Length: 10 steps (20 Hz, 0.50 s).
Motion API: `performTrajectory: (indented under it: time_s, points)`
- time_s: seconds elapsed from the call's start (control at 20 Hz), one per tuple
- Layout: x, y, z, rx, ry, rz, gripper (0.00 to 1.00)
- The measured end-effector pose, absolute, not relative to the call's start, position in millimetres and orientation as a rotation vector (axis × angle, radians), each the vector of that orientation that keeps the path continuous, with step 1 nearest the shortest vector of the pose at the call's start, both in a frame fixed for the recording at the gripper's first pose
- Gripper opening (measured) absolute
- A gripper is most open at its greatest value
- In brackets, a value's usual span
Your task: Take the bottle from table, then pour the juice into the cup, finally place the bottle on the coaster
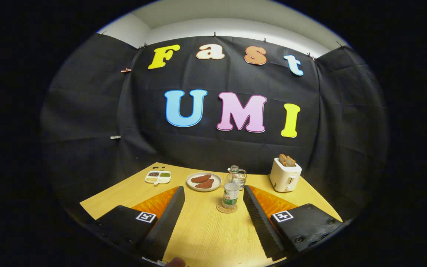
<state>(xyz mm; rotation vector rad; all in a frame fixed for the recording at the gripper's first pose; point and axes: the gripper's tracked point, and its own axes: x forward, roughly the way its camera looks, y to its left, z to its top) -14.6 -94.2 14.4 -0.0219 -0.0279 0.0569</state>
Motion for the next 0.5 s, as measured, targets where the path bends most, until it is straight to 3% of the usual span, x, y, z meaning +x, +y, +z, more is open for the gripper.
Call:
performTrajectory:
  time_s: [0.5]
  points:
    - [-46,-93,15,-0.026,-0.016,0.07,0.97]
